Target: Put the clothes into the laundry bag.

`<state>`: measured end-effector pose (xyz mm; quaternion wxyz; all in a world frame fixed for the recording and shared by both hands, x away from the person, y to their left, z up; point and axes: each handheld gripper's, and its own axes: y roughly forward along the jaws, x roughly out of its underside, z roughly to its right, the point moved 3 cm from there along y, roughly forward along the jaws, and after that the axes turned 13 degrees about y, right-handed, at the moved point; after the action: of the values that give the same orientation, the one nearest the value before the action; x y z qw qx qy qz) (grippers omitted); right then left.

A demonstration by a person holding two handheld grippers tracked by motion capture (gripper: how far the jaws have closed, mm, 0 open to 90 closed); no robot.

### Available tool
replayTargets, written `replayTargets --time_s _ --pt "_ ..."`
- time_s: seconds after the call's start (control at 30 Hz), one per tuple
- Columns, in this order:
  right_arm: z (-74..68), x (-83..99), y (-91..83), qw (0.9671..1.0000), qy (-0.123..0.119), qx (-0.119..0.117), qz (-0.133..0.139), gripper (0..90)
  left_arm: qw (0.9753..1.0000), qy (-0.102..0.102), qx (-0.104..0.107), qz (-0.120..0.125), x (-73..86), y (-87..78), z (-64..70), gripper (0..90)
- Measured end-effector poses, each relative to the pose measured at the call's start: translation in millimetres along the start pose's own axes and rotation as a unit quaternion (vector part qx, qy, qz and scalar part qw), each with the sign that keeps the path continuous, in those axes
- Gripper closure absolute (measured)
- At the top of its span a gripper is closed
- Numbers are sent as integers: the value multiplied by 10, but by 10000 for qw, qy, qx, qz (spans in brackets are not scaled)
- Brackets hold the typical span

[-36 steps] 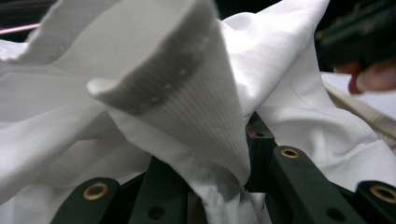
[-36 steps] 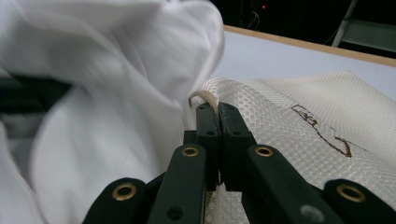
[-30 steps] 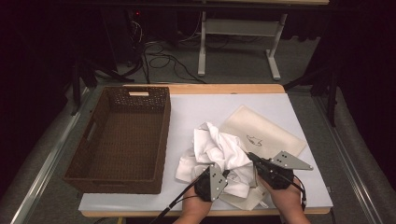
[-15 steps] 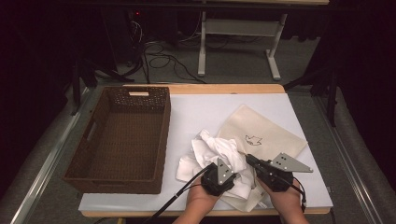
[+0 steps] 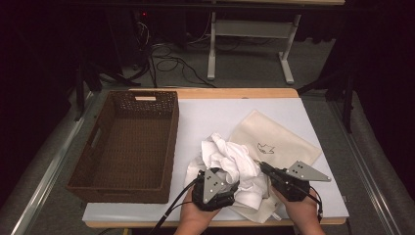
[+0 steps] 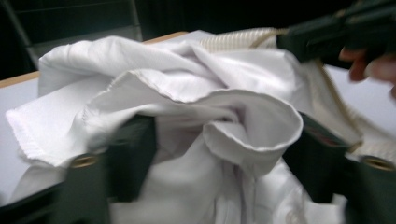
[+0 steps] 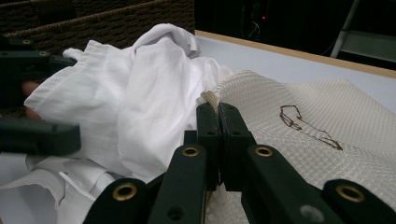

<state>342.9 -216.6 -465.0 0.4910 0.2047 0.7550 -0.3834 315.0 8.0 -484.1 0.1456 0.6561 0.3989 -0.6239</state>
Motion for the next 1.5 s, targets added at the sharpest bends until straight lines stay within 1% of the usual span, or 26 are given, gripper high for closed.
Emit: replayTargets --time_s 0.03,0.1,0.17,0.23,0.33,0.4,0.43,0.47,0.5,0.57,0.6,0.63,0.7,0.8,0.87,0.93,1.07,1.13,1.17,1.2,1.23,1.27,1.3,1.37,1.4,1.5 --pt "-1 0 0 10000 1 2 -1 900 10000 -40 89 -15 -6 32 -8 433" --pt "-2 1 0 10000 3 -1 -2 900 9998 -41 124 -172 2 137 -9 591" --pt "-1 2 -2 10000 -12 -2 -6 900 9993 -46 284 -247 19 250 26 705" --pt "1 10 -3 10000 9 2 -44 900 9989 68 372 -288 31 352 109 795" --pt "-1 13 14 10000 -8 -28 -59 900 9969 320 553 -465 46 507 261 843" --pt "-16 6 20 10000 -14 -46 -60 900 9946 515 661 -616 67 604 355 848" --pt "-26 -1 20 10000 -16 -64 -55 900 9923 606 753 -768 86 676 403 847" --pt "-51 -15 10 9999 5 -113 -25 900 9916 635 772 -824 99 724 425 846" --pt "-76 -30 -3 9999 -15 -158 15 900 9917 601 776 -833 106 762 433 842" --pt "-114 -54 -33 9998 -90 -191 71 900 9929 419 815 -756 88 785 430 788" --pt "-114 -58 -38 9997 -128 -181 89 900 9932 382 860 -690 76 770 436 736" --pt "-100 -52 -39 9997 -157 -157 92 900 9929 448 884 -651 64 736 438 669" --pt "-49 -24 -29 9999 -81 -110 60 900 9936 493 864 -540 37 639 449 572" --pt "20 -2 -21 10000 11 -83 42 900 9949 407 866 -315 -6 418 428 437" --pt "27 4 -25 10000 -19 -63 45 900 9952 472 810 -288 -8 304 406 408" --pt "14 10 -29 10000 -40 -28 24 900 9960 390 773 -220 0 186 356 384" --pt "10 15 -31 10000 -28 -9 38 900 9990 220 356 -160 52 -50 155 350" --pt "10 24 -33 10000 -8 -8 21 900 9999 -33 80 -89 85 -146 -6 317" --pt "10 28 -34 10000 -1 -13 11 900 9999 -87 2 -72 92 -166 -54 275" --pt "10 30 -35 10000 4 -11 10 900 9998 -149 -138 -55 101 -180 -114 249" --pt "9 33 -34 10000 14 -14 23 900 9995 -220 -203 -70 108 -179 -172 212" --pt "7 39 -36 10000 46 -3 19 900 9993 -276 -219 -114 112 -162 -211 159" --pt "6 44 -36 10000 58 -6 12 900 9987 -366 -251 -236 114 -119 -273 138" --pt "1 56 -35 10000 64 1 -10 900 9983 -488 -155 -285 110 -41 -357 112" --pt "0 57 -34 10000 43 7 -21 900 9977 -559 -167 -356 114 13 -395 107" --pt "-2 59 -23 10000 -14 19 -23 899 9957 -652 135 -647 136 217 -425 145"
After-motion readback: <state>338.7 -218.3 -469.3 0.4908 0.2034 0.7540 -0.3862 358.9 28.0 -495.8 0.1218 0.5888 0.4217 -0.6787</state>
